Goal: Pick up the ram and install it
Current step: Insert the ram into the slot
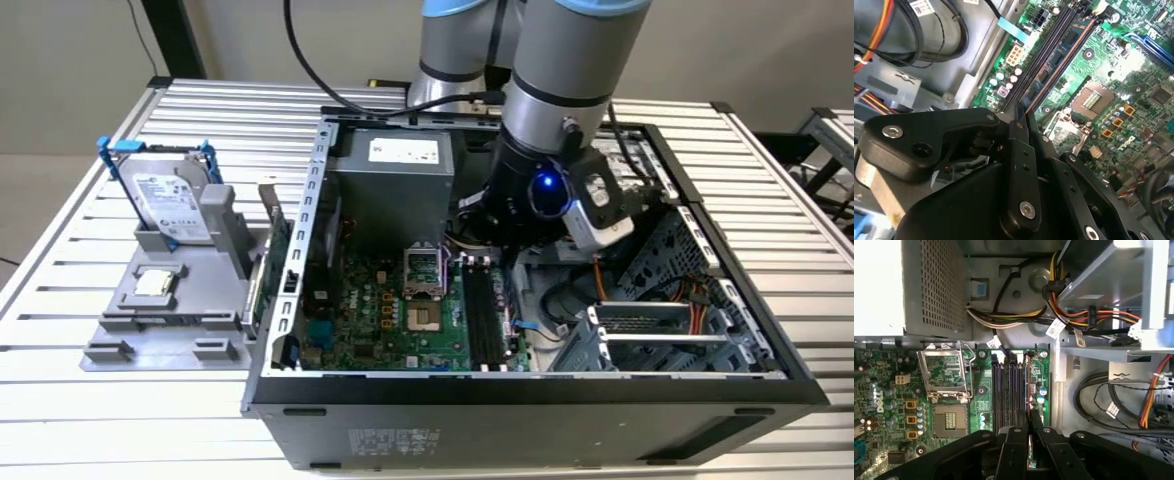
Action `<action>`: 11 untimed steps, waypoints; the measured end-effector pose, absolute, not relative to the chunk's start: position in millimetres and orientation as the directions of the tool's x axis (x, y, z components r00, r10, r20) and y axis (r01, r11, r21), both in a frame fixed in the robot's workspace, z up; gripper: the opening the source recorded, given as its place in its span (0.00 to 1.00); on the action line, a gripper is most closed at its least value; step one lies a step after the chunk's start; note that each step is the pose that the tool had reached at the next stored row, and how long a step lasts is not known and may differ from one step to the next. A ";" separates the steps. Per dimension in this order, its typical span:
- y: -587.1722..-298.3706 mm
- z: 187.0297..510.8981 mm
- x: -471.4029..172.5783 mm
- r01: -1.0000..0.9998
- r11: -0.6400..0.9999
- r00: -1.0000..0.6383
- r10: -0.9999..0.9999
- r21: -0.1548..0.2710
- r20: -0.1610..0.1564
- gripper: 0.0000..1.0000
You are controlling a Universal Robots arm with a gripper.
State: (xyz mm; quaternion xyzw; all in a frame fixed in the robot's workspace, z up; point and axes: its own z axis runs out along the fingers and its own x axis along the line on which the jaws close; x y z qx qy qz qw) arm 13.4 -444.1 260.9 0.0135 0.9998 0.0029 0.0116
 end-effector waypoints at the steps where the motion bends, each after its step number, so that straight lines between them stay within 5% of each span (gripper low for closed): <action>1: -444.5 259.2 13.4 0.025 1.000 -0.999 0.026 0.006 -0.023 0.00; 11: -461.3 242.9 16.8 0.025 1.000 -0.999 0.025 0.006 -0.023 0.00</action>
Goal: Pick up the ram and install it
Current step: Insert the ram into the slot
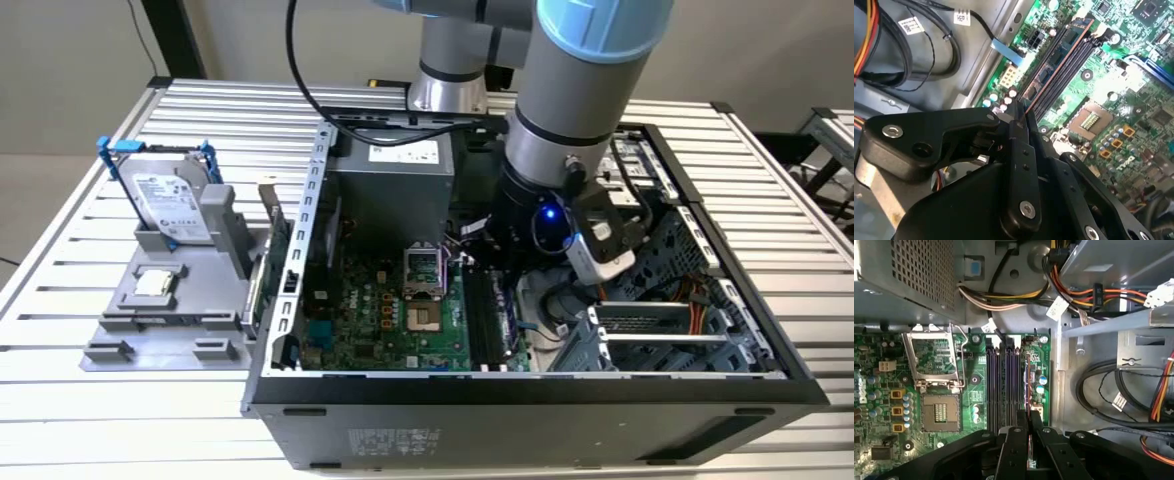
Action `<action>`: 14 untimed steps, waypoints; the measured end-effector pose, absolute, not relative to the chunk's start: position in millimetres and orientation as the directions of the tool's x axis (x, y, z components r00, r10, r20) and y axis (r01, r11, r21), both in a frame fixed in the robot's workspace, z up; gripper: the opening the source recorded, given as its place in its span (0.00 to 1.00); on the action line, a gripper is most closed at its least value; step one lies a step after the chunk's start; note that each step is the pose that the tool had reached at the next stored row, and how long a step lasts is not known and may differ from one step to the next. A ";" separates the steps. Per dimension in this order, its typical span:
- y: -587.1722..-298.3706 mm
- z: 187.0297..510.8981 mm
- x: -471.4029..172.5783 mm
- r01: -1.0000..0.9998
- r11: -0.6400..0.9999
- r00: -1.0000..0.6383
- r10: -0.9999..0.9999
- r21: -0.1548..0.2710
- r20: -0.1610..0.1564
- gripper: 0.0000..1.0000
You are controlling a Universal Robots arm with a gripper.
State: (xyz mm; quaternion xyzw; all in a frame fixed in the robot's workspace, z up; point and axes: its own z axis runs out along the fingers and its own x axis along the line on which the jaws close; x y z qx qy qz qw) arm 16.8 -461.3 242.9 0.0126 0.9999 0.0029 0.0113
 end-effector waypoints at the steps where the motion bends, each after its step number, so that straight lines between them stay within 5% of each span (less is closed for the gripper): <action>1: -461.3 242.9 16.8 0.025 1.000 -0.999 0.025 0.006 -0.022 0.00; 14: -450.7 226.1 14.6 0.019 1.000 -1.000 0.019 -0.008 -0.022 0.00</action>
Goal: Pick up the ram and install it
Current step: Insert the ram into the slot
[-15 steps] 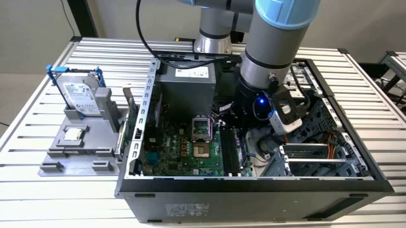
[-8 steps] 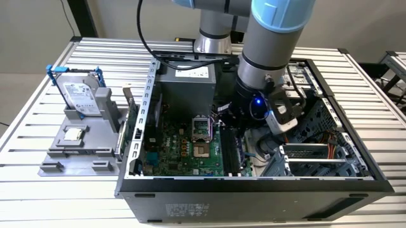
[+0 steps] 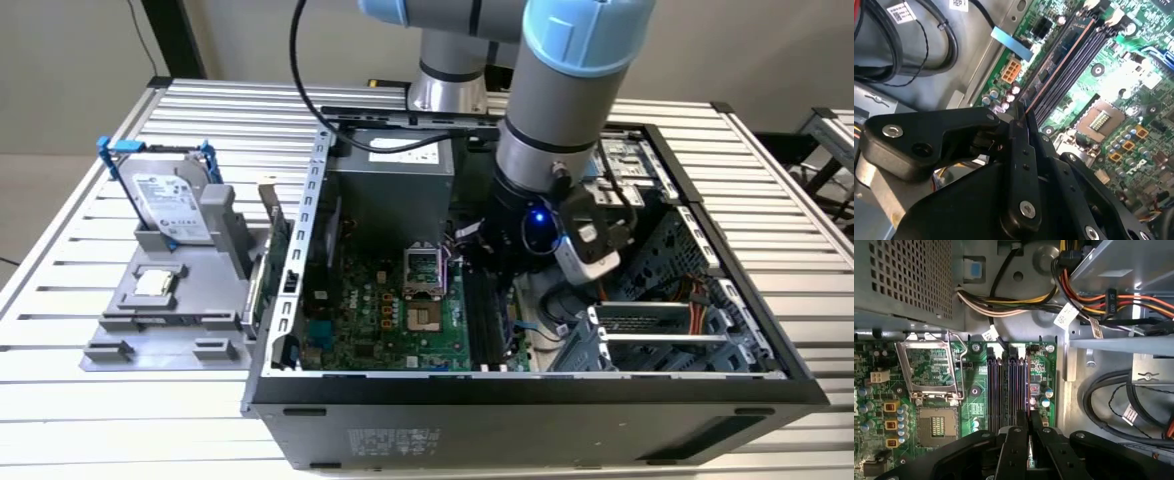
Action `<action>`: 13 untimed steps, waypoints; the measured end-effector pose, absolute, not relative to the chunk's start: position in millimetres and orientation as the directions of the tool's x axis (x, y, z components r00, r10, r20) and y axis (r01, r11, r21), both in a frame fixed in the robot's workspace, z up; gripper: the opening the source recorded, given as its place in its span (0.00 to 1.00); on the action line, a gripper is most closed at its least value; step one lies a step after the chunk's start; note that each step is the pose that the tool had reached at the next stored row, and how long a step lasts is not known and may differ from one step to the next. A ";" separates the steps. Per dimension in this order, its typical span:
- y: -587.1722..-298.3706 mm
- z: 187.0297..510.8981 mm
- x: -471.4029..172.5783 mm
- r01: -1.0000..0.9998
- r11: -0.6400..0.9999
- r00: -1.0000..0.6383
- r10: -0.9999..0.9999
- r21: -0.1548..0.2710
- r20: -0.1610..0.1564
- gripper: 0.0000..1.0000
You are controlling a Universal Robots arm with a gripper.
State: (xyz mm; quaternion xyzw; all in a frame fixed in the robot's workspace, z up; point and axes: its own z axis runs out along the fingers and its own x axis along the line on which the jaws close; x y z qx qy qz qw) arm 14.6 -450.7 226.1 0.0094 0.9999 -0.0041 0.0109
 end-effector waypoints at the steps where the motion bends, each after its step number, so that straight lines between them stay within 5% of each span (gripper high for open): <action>1: -451.6 226.0 14.7 0.019 1.000 -1.000 0.018 -0.008 -0.022 0.00; 13: -455.9 222.4 10.7 0.013 1.000 -1.000 0.013 -0.010 -0.021 0.00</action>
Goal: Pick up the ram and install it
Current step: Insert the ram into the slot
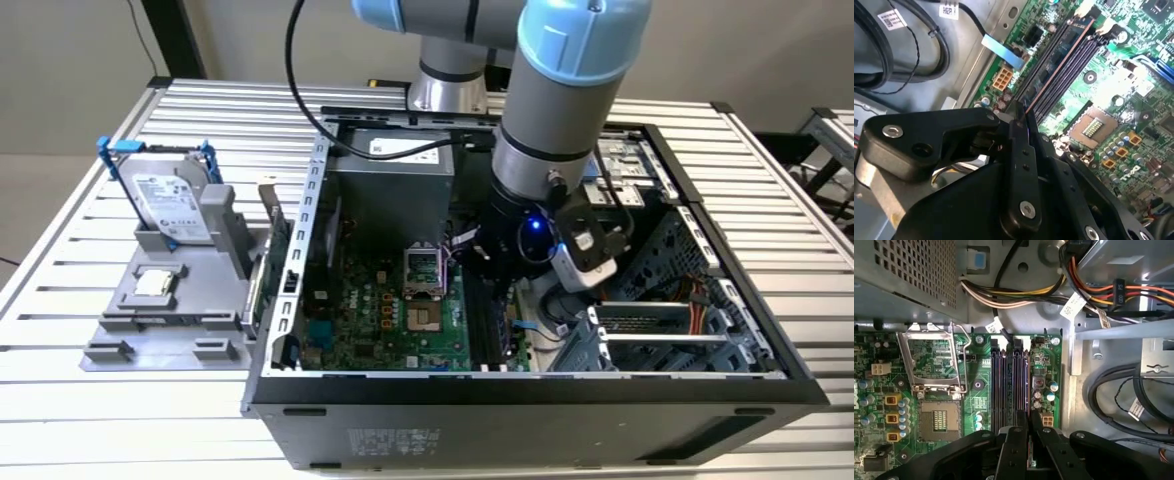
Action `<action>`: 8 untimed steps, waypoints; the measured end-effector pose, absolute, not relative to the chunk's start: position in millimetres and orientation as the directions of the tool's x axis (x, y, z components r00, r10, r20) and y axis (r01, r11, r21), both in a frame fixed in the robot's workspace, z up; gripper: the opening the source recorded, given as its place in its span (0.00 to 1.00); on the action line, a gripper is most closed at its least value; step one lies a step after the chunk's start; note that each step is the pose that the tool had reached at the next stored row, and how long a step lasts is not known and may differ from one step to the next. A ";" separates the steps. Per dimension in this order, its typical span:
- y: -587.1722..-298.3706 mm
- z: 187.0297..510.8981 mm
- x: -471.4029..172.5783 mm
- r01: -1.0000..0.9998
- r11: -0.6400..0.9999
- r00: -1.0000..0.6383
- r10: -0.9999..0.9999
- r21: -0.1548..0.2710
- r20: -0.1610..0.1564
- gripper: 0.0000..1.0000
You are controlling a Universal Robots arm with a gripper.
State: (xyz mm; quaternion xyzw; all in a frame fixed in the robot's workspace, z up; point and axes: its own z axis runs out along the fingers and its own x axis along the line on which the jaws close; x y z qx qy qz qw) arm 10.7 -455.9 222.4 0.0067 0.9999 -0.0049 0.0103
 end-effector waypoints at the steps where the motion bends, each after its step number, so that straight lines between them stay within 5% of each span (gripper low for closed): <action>1: -455.9 221.4 10.7 0.013 1.000 -1.000 0.013 -0.010 -0.020 0.00; 8: -452.9 218.0 10.7 0.013 1.000 -1.000 0.013 -0.011 -0.019 0.00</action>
